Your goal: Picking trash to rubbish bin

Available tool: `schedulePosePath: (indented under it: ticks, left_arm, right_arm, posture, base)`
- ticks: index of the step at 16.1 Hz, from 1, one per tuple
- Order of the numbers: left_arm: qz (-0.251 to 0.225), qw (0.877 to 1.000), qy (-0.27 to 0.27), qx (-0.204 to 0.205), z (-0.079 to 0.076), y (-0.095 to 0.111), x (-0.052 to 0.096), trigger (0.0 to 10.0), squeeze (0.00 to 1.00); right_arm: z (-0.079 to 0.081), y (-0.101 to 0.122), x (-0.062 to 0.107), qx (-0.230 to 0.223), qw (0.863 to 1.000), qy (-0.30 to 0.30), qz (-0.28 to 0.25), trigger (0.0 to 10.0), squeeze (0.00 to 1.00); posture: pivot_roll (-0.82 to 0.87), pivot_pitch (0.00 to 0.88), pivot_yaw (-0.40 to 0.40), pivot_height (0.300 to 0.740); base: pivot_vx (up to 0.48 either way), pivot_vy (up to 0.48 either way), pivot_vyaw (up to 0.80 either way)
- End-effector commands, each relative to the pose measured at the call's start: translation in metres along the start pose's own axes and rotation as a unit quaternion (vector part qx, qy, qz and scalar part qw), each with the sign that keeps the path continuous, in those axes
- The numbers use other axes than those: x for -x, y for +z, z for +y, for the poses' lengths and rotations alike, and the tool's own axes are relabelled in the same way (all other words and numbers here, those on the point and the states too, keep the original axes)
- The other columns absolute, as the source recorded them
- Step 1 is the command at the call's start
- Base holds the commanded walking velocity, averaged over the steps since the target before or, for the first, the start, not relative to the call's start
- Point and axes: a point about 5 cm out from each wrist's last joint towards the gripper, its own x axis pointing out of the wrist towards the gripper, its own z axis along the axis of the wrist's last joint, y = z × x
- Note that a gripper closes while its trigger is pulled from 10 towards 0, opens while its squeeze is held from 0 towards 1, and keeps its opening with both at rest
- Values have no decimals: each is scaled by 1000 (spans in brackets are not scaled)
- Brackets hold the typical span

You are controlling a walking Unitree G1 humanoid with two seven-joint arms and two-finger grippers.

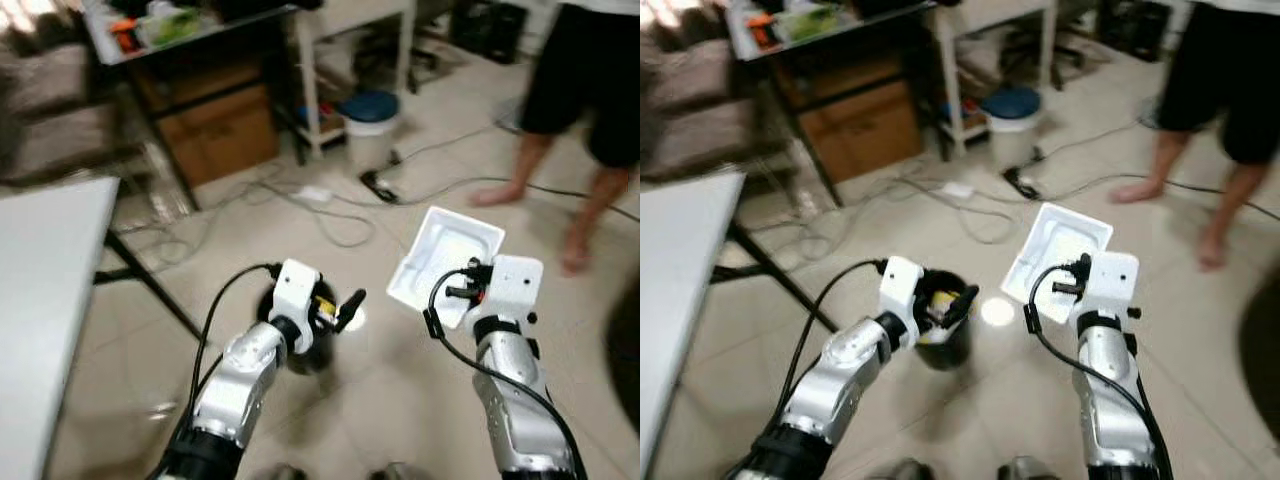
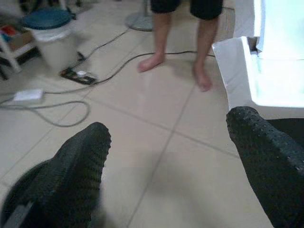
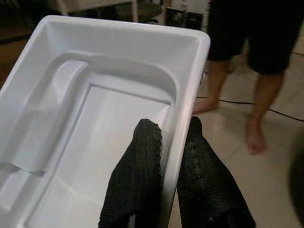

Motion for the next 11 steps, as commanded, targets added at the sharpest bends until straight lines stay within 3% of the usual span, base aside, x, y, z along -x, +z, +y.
schedulePosePath:
  ticks: [1, 8, 11]
  left_arm:
    - [13, 1000, 9, -3, 6, -5, 5, 10000, 0]
    - [4, 1000, 14, 4, 6, -4, 4, 10000, 0]
    - [3, 1000, 14, 1, 4, -3, 3, 10000, 0]
  right_arm:
    - [7, -2, 1, 0, 1000, 9, 5, 10000, 0]
    - [6, -2, 2, 8, 1000, 13, 3, 10000, 0]
    - [7, -2, 2, 10, 1000, 15, 1, 10000, 0]
  posture:
    - [-93, 134, 119, 740]
    - [-96, 137, 113, 740]
    - [-96, 137, 112, 740]
  base:
    - [0, -371, 0]
    - [0, 0, 0]
    - [0, 0, 433]
